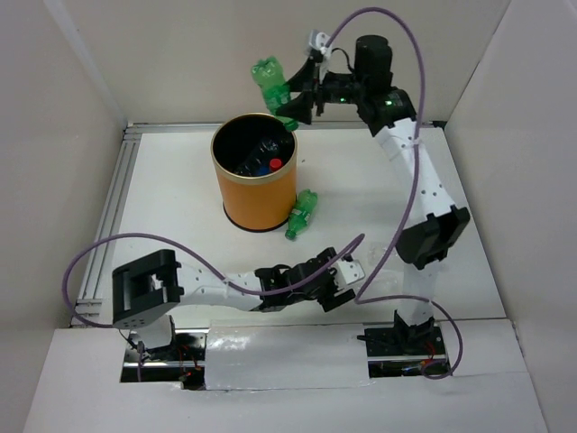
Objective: Put the plastic bottles in the bin
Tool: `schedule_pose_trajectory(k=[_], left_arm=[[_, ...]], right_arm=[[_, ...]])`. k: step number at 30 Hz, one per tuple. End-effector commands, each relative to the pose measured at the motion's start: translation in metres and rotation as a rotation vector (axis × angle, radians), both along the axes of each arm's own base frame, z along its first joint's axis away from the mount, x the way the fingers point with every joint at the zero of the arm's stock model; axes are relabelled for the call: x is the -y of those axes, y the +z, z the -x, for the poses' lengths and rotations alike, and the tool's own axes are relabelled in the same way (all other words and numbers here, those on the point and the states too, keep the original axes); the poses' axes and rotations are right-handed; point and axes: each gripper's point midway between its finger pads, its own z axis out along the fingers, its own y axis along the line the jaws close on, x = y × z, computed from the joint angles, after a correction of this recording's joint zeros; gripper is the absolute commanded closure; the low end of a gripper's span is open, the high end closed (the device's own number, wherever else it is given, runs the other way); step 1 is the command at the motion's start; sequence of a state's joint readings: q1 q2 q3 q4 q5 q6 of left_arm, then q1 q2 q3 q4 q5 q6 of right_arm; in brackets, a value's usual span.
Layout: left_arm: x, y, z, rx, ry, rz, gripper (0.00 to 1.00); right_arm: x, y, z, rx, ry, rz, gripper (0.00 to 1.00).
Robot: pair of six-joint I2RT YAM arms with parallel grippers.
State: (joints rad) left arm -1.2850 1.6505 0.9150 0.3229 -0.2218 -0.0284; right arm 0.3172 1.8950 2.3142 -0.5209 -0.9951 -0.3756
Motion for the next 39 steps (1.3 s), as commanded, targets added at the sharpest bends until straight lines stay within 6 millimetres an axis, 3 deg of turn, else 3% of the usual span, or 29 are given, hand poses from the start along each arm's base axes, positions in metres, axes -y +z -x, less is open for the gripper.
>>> schedule_pose_trajectory(k=[1,3,5,7,8,10,11,12,13,14,15,16,17,18,20,21,22,23,24,26,27,29,30,31,32,33,36,37,39], left_arm=[[0.037,0.022,0.004,0.063,-0.090,0.077,0.12],[0.045,0.013,0.001,0.072,-0.099,0.048,0.12],[0.048,0.003,0.004,0.074,-0.107,0.012,0.11],[0.053,-0.003,0.002,0.080,-0.115,-0.014,0.11],[0.054,-0.018,0.006,0.081,-0.130,-0.047,0.11],[0.056,-0.025,0.002,0.080,-0.116,-0.077,0.11],[0.053,-0.040,0.003,0.076,-0.122,-0.115,0.11],[0.056,-0.042,0.002,0.083,-0.126,-0.121,0.11],[0.055,-0.047,0.002,0.076,-0.128,-0.141,0.12],[0.055,-0.051,0.002,0.071,-0.129,-0.157,0.14],[0.054,-0.062,0.002,0.062,-0.130,-0.185,0.15],[0.054,-0.066,0.002,0.058,-0.131,-0.197,0.21],[0.052,-0.069,0.003,0.054,-0.132,-0.211,0.25],[0.051,-0.075,0.003,0.050,-0.132,-0.223,0.33],[0.044,-0.073,0.001,0.048,-0.104,-0.229,0.59],[0.040,-0.070,-0.001,0.046,-0.077,-0.222,0.99],[0.033,-0.067,-0.003,0.047,-0.048,-0.220,1.00],[0.030,-0.058,-0.004,0.050,-0.032,-0.203,1.00],[0.026,-0.029,-0.012,0.070,0.009,-0.147,1.00],[0.012,0.001,-0.025,0.061,0.068,-0.089,1.00],[0.002,0.043,-0.035,0.085,0.121,-0.010,1.00],[-0.018,0.086,-0.059,0.081,0.208,0.075,1.00],[-0.026,0.112,-0.068,0.090,0.240,0.136,1.00],[-0.041,0.154,-0.075,0.099,0.280,0.240,1.00],[-0.052,0.175,-0.085,0.108,0.314,0.292,1.00],[-0.069,0.203,-0.106,0.127,0.377,0.355,1.00],[-0.119,0.265,-0.141,0.187,0.533,0.515,0.98],[-0.138,0.276,-0.153,0.217,0.614,0.536,0.94],[-0.174,0.286,-0.182,0.249,0.770,0.560,0.87]], right_arm=[[-0.049,-0.064,-0.019,-0.188,0.106,0.012,0.58],[-0.069,-0.073,-0.014,-0.202,0.122,0.019,0.37],[-0.075,-0.080,-0.019,-0.211,0.096,0.028,0.20],[-0.079,-0.077,-0.016,-0.211,0.097,0.025,0.08],[-0.077,-0.073,-0.015,-0.202,0.088,0.022,0.05],[-0.055,-0.057,-0.021,-0.206,0.033,-0.001,0.01],[-0.046,-0.052,-0.021,-0.201,0.028,-0.006,0.01],[-0.024,-0.058,-0.031,-0.233,-0.019,-0.008,0.01],[-0.009,-0.044,-0.025,-0.215,-0.034,-0.018,0.01],[0.006,-0.046,-0.026,-0.225,-0.054,-0.018,0.01],[0.020,-0.062,-0.030,-0.270,-0.086,-0.008,0.01],[0.054,-0.053,-0.035,-0.258,-0.155,-0.021,0.01],[0.072,-0.055,-0.034,-0.282,-0.179,-0.028,0.01],[0.090,-0.074,-0.036,-0.335,-0.211,-0.024,0.01],[0.141,-0.071,-0.034,-0.343,-0.331,-0.040,0.01],[0.158,-0.075,-0.033,-0.333,-0.365,-0.030,0.01],[0.190,-0.096,-0.034,-0.374,-0.434,-0.028,0.01],[0.204,-0.092,-0.022,-0.355,-0.468,-0.026,0.02],[0.219,-0.101,-0.018,-0.348,-0.506,-0.006,0.03],[0.248,-0.135,-0.005,-0.382,-0.559,0.041,0.13],[0.254,-0.143,0.010,-0.403,-0.580,0.073,0.23],[0.270,-0.182,0.027,-0.405,-0.588,0.172,0.58],[0.268,-0.195,0.044,-0.431,-0.571,0.214,0.63],[0.278,-0.209,0.049,-0.393,-0.577,0.290,0.64],[0.277,-0.233,0.062,-0.433,-0.558,0.325,0.63],[0.278,-0.244,0.076,-0.451,-0.547,0.354,0.54],[0.282,-0.286,0.106,-0.455,-0.471,0.460,0.28],[0.279,-0.290,0.118,-0.420,-0.427,0.494,0.17],[0.277,-0.308,0.138,-0.425,-0.374,0.534,0.10]])
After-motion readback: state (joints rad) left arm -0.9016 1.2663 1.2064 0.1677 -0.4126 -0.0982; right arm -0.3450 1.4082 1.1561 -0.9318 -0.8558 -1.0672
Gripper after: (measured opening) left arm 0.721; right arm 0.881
